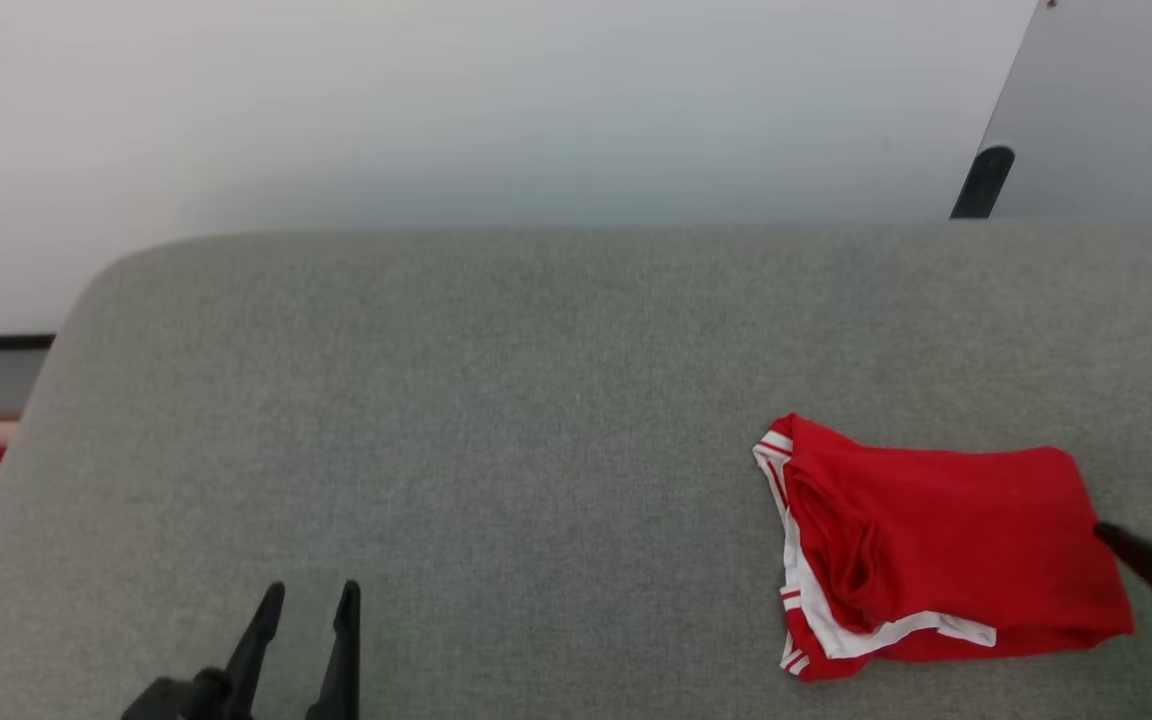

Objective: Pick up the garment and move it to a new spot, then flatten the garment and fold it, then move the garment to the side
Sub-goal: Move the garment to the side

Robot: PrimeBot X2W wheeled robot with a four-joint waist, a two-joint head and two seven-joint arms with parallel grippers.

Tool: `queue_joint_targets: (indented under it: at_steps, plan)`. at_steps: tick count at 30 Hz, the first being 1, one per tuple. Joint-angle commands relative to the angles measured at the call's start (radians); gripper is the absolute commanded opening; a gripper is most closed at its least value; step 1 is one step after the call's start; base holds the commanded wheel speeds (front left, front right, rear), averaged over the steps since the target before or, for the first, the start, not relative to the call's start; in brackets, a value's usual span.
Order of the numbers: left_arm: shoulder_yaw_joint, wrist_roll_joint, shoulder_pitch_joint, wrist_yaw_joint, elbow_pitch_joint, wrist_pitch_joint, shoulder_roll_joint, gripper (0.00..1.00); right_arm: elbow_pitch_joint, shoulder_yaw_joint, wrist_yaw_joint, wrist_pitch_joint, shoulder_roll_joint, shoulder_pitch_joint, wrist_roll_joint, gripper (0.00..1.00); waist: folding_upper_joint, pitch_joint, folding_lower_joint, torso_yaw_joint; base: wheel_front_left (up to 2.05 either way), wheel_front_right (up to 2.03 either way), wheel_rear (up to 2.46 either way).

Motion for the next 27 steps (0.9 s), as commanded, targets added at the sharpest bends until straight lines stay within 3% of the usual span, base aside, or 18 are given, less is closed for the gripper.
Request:
queue_joint_targets:
  at_steps: [1, 8, 15, 16, 17, 18, 20, 21, 27]
  plan:
    - [-0.001, -0.005, -0.013, -0.004, 0.002, 0.001, 0.001, 1.00, 0.004, -0.006, -0.001, 0.006, -0.002, -0.015, -0.006, 1.00, 0.0000, 0.036, 0.0000, 0.012, 0.00, 0.00, 0.00]
    - [-0.025, -0.010, -0.089, -0.009, 0.020, 0.001, 0.009, 1.00, 0.092, 0.016, -0.001, 0.098, -0.006, -0.098, -0.039, 1.00, 0.0000, 0.125, 0.0000, 0.036, 0.00, 0.00, 0.00]
    - [-0.042, -0.016, -0.137, -0.014, 0.037, 0.001, 0.013, 1.00, 0.168, 0.075, -0.001, 0.110, 0.004, -0.103, -0.024, 1.00, 0.0000, 0.167, 0.0000, 0.054, 0.00, 0.00, 0.00]
    - [-0.043, -0.016, -0.139, -0.015, 0.040, 0.001, 0.012, 1.00, 0.174, 0.087, -0.001, 0.112, 0.006, -0.097, -0.017, 0.94, 0.0000, 0.169, 0.0000, 0.054, 0.00, 0.00, 0.00]
    - [-0.043, -0.017, -0.141, -0.015, 0.041, 0.001, 0.012, 1.00, 0.177, 0.098, -0.001, 0.107, 0.007, -0.092, -0.012, 0.53, 0.0000, 0.170, 0.0000, 0.054, 0.00, 0.00, 0.00]
    - [-0.043, -0.019, -0.141, -0.016, 0.043, 0.001, 0.011, 1.00, 0.180, 0.106, -0.001, 0.097, 0.005, -0.090, -0.010, 0.34, 0.0000, 0.171, 0.0000, 0.053, 0.00, 0.00, 0.00]
    - [-0.044, -0.016, -0.141, -0.014, 0.046, 0.001, 0.014, 1.00, 0.188, 0.113, -0.001, 0.077, 0.000, -0.091, -0.003, 0.07, 0.0000, 0.171, 0.0000, 0.049, 0.00, 0.00, 0.00]
    - [-0.043, -0.016, -0.142, -0.014, 0.048, 0.001, 0.015, 1.00, 0.192, 0.116, -0.001, 0.068, -0.002, -0.093, 0.002, 0.00, 0.0000, 0.170, 0.0000, 0.047, 0.00, 0.00, 0.00]
    - [-0.052, -0.019, -0.150, -0.016, 0.043, 0.001, 0.021, 1.00, 0.186, 0.130, -0.002, -0.004, -0.025, -0.102, 0.033, 0.00, 0.0000, 0.158, 0.0000, 0.020, 0.00, 0.00, 0.00]
